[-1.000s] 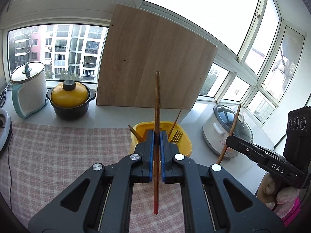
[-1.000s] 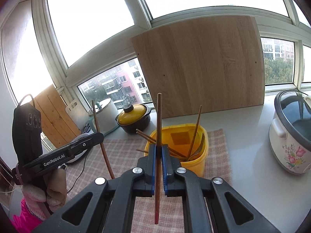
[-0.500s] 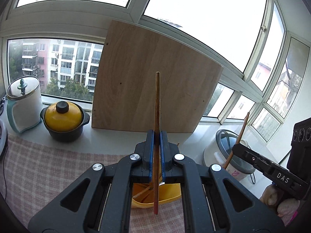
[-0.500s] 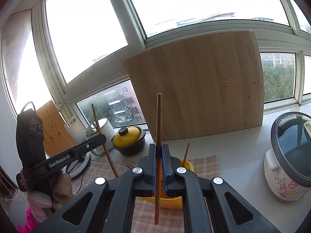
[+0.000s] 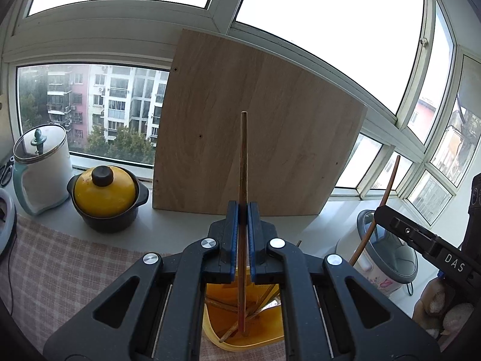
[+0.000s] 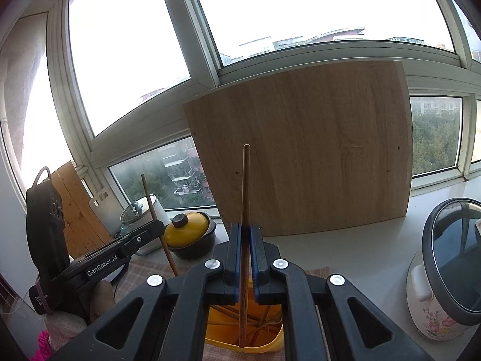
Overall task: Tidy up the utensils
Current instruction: 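Lower the chopstick into the container and open the right tool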
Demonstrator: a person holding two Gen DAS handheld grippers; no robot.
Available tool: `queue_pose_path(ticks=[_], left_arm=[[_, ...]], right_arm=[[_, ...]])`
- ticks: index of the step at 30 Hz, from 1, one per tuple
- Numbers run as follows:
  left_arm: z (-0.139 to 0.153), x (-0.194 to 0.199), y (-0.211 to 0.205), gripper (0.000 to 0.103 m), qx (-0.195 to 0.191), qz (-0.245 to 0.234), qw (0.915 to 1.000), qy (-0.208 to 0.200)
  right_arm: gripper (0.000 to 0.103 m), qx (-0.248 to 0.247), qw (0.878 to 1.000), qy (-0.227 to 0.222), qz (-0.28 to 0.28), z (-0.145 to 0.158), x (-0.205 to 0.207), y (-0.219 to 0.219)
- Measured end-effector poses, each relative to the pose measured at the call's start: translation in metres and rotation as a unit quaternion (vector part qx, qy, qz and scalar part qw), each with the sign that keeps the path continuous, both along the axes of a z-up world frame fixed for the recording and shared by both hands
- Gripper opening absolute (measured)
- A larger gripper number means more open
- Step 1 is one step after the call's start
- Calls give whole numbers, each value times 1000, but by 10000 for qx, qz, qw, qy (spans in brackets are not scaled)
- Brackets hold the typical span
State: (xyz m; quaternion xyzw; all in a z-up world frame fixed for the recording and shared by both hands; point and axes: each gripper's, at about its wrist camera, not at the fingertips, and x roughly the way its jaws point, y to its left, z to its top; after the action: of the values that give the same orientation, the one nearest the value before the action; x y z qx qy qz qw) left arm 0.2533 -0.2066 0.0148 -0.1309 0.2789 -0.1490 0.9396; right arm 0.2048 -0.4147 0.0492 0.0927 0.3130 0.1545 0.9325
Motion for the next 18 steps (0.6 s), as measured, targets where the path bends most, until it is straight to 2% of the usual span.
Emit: queue_pose_path(ticks=[18], left_arm=[[-32, 6, -17, 3, 162, -177, 9993, 295]], right_arm=[[3, -230, 9984, 516, 9, -53, 25, 7]])
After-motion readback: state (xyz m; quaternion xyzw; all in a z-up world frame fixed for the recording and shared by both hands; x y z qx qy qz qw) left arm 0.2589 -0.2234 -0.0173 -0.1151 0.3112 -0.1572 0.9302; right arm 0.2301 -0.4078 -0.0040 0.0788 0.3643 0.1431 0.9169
